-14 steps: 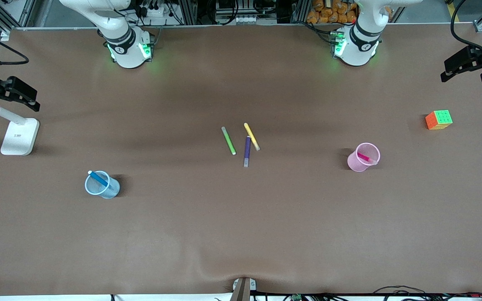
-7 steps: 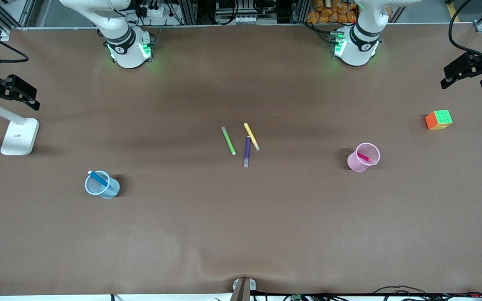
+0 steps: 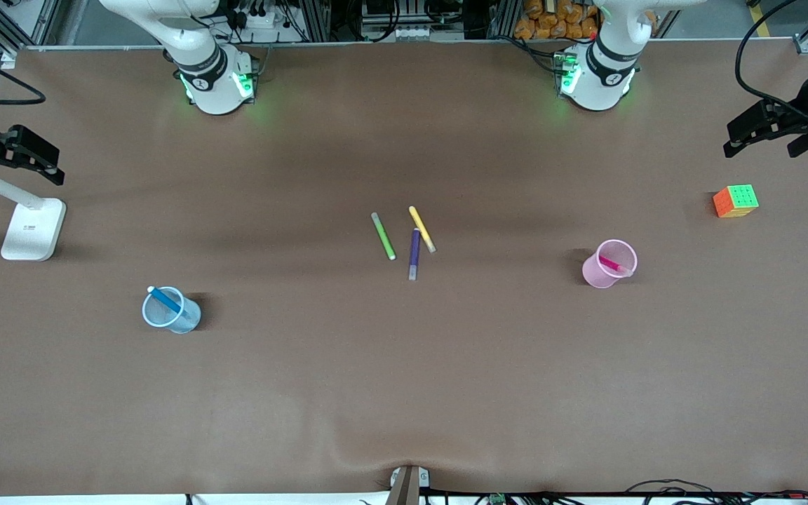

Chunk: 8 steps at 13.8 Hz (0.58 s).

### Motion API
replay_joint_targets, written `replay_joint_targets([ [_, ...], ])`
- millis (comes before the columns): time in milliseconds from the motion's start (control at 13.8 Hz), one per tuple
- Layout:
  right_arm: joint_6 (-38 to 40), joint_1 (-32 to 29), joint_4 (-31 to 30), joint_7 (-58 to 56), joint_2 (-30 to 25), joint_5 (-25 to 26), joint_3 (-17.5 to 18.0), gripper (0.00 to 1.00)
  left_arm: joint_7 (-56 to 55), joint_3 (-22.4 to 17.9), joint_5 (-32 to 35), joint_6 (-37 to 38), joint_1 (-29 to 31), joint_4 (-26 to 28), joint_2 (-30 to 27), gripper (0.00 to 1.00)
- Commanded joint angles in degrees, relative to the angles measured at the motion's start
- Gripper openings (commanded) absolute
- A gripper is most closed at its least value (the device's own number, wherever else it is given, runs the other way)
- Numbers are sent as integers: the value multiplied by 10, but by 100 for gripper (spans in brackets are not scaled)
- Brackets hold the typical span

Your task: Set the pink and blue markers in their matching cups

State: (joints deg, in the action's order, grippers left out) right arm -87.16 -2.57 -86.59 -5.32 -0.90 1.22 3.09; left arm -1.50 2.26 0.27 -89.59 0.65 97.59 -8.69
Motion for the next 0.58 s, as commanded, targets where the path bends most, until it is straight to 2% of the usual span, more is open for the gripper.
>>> replay_joint_targets([
  [0, -7, -15, -16, -12, -16, -3, 8, 100, -2, 4, 2, -11, 8, 22, -19, 100],
  [506, -7, -16, -16, -17, -16, -3, 9, 100, 0, 4, 1, -6, 5, -11, -6, 100],
])
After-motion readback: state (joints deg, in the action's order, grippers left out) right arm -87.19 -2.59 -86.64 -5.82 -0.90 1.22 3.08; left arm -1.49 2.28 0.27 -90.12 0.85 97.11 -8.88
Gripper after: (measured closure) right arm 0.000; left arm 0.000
